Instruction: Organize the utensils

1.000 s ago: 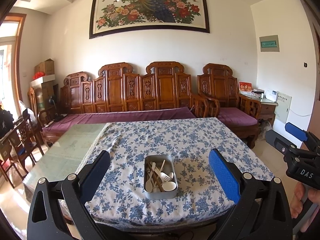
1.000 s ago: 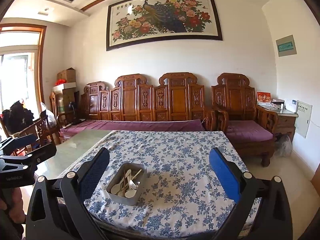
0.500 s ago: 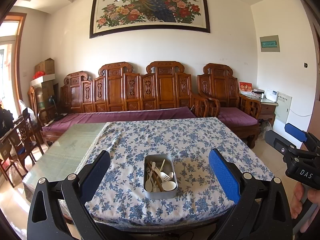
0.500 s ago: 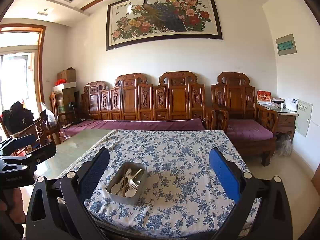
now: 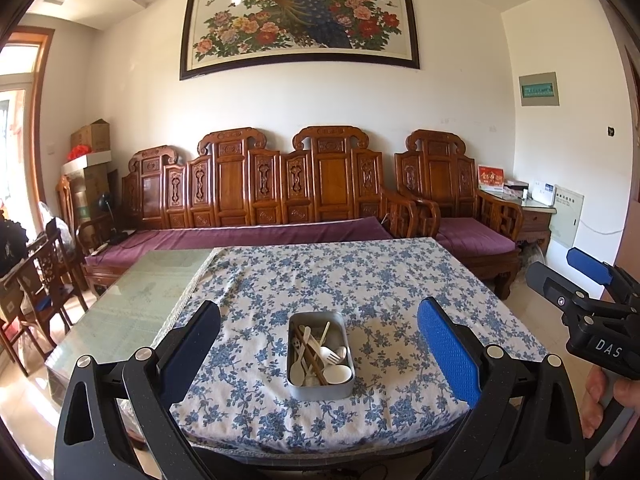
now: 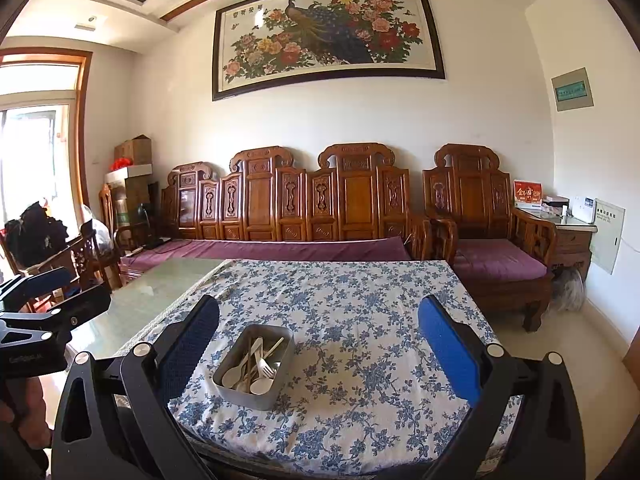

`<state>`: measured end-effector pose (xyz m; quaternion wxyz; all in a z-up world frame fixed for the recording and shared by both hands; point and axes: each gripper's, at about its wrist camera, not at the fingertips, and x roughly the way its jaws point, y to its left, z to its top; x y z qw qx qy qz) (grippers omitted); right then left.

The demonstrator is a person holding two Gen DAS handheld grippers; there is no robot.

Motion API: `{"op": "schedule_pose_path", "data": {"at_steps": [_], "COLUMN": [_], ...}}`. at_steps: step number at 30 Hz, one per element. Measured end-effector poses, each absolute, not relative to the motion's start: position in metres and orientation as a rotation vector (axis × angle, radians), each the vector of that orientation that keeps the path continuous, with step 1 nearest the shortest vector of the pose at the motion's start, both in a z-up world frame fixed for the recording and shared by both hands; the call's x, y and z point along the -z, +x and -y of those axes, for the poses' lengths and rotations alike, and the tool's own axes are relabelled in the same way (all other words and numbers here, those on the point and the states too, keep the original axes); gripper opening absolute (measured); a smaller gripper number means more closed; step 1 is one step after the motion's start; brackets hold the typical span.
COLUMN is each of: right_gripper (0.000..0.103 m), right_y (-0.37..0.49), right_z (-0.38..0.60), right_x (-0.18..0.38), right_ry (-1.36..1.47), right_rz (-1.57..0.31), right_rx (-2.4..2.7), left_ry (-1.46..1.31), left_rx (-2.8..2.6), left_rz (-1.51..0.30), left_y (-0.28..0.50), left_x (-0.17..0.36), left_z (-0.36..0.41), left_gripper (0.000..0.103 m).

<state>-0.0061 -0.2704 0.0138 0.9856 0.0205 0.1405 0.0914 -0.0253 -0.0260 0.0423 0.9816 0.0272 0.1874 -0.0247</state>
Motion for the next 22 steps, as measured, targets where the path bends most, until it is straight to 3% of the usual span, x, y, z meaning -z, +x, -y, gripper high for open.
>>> {"op": "schedule_pose_path", "data": {"at_steps": [22], "right_gripper": [0.1], "right_y": [-0.004], "right_z": [0.2689], "right_x": [-0.0122], "right_ry": [0.045], "right_rz": [-0.284], "right_rx": [-0.186], "left_ry": [0.051], "left_rx": [0.055], "left_rz": [-0.381], "left_y": [-0.0246], "left_x": [-0.0409], "left_z": [0.0266], "left_gripper": [0.095]}}
